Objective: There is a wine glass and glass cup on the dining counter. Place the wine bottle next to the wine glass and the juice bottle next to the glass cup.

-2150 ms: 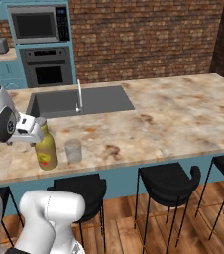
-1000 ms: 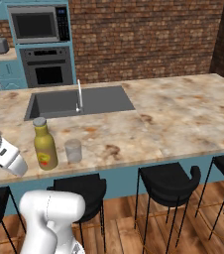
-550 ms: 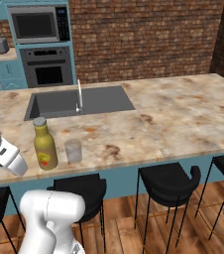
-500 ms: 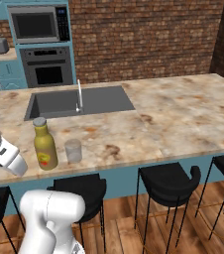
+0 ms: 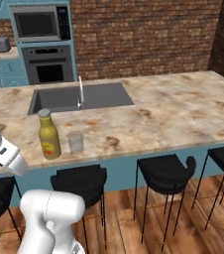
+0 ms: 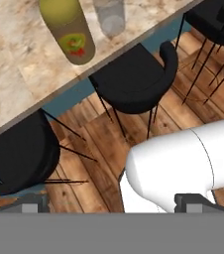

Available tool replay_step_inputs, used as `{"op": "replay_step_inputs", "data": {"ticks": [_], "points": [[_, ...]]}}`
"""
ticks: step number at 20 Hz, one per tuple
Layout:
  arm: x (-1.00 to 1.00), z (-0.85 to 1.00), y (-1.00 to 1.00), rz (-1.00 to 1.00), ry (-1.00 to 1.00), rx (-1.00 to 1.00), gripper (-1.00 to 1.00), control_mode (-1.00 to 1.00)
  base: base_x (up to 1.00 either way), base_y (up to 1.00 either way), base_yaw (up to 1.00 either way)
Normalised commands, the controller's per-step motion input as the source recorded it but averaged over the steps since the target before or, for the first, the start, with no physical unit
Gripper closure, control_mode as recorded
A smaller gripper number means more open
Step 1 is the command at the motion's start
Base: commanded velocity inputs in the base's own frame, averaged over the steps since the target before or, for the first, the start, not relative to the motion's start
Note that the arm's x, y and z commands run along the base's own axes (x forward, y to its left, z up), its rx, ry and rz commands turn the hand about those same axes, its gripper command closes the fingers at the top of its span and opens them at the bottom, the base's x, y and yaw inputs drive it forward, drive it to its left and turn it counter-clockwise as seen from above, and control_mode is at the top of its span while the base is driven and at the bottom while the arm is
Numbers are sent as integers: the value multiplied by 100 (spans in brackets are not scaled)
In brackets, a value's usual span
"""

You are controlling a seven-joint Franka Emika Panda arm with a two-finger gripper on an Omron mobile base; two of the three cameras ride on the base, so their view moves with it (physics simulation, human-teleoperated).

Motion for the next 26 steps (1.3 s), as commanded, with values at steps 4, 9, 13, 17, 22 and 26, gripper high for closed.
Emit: {"op": "replay_step_inputs", "data": {"ticks": [4, 9, 13, 17, 22, 26], "points": [[0, 0, 0, 0, 0, 0, -100, 100, -73, 9, 0], [0, 0, 0, 0, 0, 0, -100, 100, -73, 12, 0], [0, 0, 0, 0, 0, 0, -100, 100, -57, 35, 4], [0, 0, 0, 0, 0, 0, -100, 100, -34, 73, 16], [0, 0, 0, 0, 0, 0, -100, 100, -23, 78, 20], [0, 0, 0, 0, 0, 0, -100, 100, -24, 75, 26]]}}
